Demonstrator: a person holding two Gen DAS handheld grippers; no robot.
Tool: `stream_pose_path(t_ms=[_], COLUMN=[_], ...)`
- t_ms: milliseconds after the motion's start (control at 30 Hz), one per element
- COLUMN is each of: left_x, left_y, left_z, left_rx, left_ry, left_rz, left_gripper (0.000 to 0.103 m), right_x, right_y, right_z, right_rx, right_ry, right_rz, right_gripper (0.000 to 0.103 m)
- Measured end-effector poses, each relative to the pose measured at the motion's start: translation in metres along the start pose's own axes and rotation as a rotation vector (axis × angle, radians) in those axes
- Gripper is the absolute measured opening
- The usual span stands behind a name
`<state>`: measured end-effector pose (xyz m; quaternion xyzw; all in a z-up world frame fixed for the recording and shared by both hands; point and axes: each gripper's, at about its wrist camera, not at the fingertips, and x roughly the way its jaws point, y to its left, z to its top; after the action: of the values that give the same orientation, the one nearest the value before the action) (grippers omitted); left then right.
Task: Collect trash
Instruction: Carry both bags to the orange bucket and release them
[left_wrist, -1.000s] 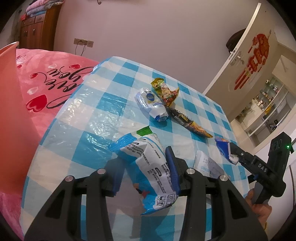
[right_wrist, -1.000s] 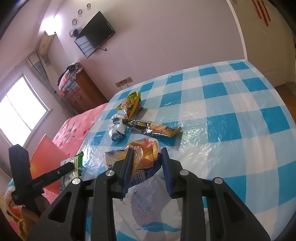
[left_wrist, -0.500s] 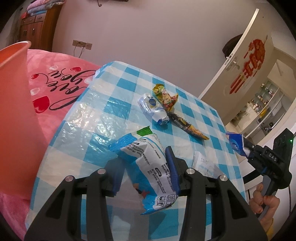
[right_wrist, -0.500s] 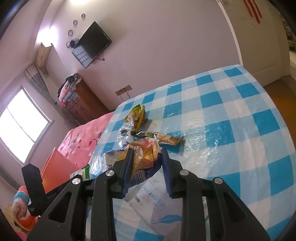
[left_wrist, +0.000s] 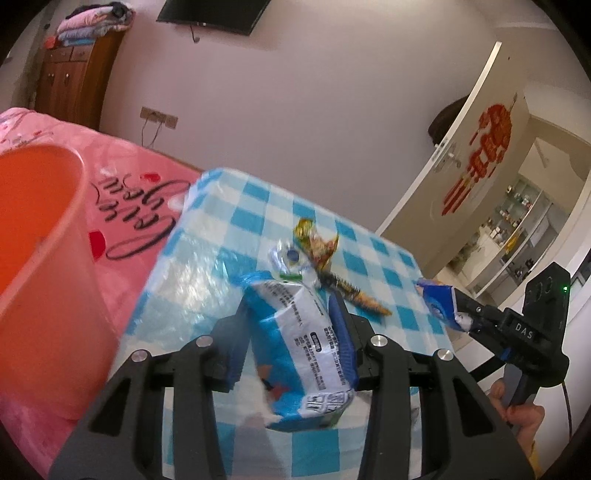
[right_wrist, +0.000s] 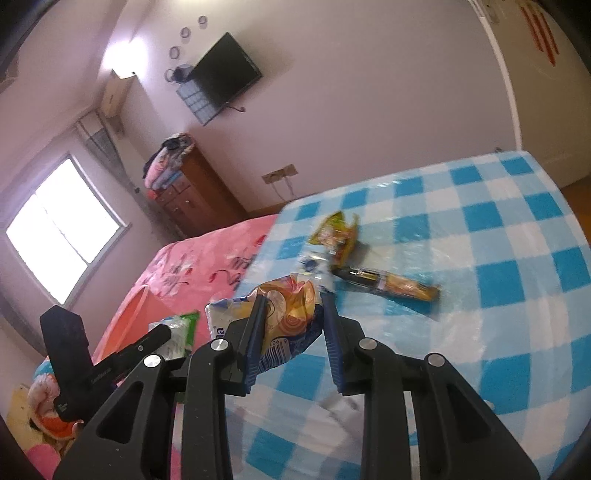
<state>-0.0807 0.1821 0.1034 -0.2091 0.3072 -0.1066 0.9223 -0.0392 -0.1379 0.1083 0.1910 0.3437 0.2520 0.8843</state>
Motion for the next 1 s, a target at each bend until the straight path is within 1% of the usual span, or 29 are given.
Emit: stream_pose_path(t_ms=[67, 133, 200, 233, 300, 333, 400, 500, 567, 600, 667, 700, 733, 767, 800, 867, 933, 1000], left_x=[-0.010, -0.020, -0.028, -0.030, -0.027, -0.021, -0.011, -0.011, -0.014, -0.016, -0.020, -0.021, -0.021, -0.020, -0.016, -0.011, -0.003, 0.004], left_y=[0.002, 0.005, 0.007, 0.009, 0.012, 0.015, 0.019, 0.025, 0.029, 0.030, 0.031, 0.031, 0.031, 0.033, 0.034, 0.038, 0.043, 0.045], left_z=[0.006, 0.013, 0.020, 0.022, 0.023, 0.020, 0.008, -0.014, -0.027, -0.035, -0.046, -0.051, -0.055, -0.057, -0.059, -0.059, -0.059, -0.059], left_rx=[-0.001, -0.008, -0.011, -0.010, -0.004, -0.011, 0.007, 0.030, 0.040, 0.061, 0.099, 0.123, 0.141, 0.154, 0.169, 0.185, 0.202, 0.227], left_ry=[-0.023, -0.046, -0.068, -0.073, -0.050, -0.024, 0.014, 0.017, 0.006, 0.007, 0.001, -0.001, 0.004, 0.014, 0.029, 0.048, 0.061, 0.077], left_rz=[0.001, -0.006, -0.007, -0.005, -0.012, -0.009, 0.003, 0.041, 0.083, 0.114, 0.174, 0.208, 0.234, 0.251, 0.274, 0.295, 0.326, 0.364], left_gripper=[0.040, 0.034, 0.033, 0.033, 0.033, 0.033, 0.033, 0.033, 0.033, 0.033, 0.036, 0.040, 0.047, 0.051, 0.052, 0.054, 0.067, 0.071], right_x=[0.001, 0.005, 0.011, 0.014, 0.021, 0.024, 0.031, 0.039, 0.042, 0.044, 0.048, 0.050, 0.051, 0.053, 0.054, 0.056, 0.057, 0.058], right_y=[0.013, 0.028, 0.044, 0.051, 0.062, 0.065, 0.068, 0.064, 0.061, 0.059, 0.053, 0.051, 0.049, 0.047, 0.045, 0.042, 0.038, 0.034], right_z=[0.004, 0.007, 0.009, 0.010, 0.010, 0.009, 0.005, -0.004, -0.009, -0.012, -0.019, -0.022, -0.025, -0.028, -0.031, -0.036, -0.040, -0.043], right_rx=[-0.016, -0.030, -0.049, -0.061, -0.069, -0.070, -0.078, -0.068, -0.069, -0.069, -0.063, -0.059, -0.055, -0.050, -0.047, -0.042, -0.035, -0.029], right_ry=[0.001, 0.007, 0.018, 0.020, 0.030, 0.038, 0.052, 0.079, 0.091, 0.099, 0.115, 0.121, 0.126, 0.131, 0.137, 0.148, 0.155, 0.161], right_rz=[0.026, 0.058, 0.092, 0.103, 0.130, 0.136, 0.133, 0.128, 0.114, 0.107, 0.101, 0.100, 0.102, 0.105, 0.107, 0.109, 0.113, 0.116], right_gripper=[0.032, 0.032, 0.032, 0.032, 0.032, 0.032, 0.032, 0.032, 0.032, 0.032, 0.032, 0.032, 0.032, 0.032, 0.032, 0.032, 0.032, 0.032])
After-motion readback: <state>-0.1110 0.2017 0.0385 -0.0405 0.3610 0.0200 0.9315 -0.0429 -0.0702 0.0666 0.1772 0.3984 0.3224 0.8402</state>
